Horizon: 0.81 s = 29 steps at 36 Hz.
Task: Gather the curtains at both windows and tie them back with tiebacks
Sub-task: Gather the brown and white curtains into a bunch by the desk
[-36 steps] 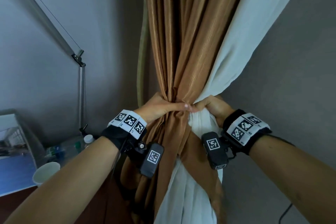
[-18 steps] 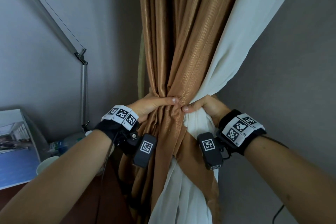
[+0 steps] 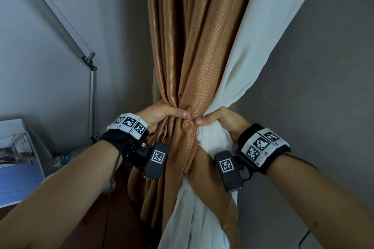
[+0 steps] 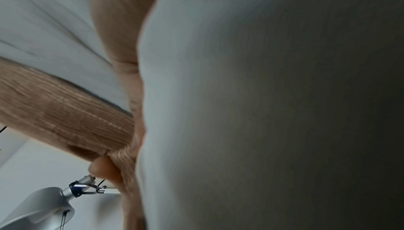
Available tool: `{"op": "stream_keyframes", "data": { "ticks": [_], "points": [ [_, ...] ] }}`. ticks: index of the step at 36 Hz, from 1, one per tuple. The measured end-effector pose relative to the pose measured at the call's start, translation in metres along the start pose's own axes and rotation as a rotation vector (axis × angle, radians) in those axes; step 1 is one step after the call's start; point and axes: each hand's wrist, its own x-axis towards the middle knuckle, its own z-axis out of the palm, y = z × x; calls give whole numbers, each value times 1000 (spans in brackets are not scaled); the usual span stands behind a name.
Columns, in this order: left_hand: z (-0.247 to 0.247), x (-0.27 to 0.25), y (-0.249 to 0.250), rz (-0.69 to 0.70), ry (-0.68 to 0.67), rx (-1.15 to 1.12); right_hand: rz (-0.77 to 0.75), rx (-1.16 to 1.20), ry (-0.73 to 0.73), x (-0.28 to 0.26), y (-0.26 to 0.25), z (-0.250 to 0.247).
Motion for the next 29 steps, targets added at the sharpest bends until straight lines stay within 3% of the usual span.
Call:
{"op": "stream_keyframes", "data": {
  "ticks": [7, 15, 21, 24, 29],
  "points": [
    [-7, 6, -11, 100, 114, 46, 4, 10, 4, -1, 0, 0],
    [1, 0, -3, 86, 66, 175, 87, 43, -79, -9, -7, -4],
    [6, -7, 10, 22, -70, 203, 143, 8, -146, -12, -11, -5],
    [5, -4, 3, 53, -19, 191, 144, -17, -131, -14, -9, -4],
    [10, 2, -12, 114, 111, 107, 19, -128, -9, -18, -6, 0]
  ]
}}
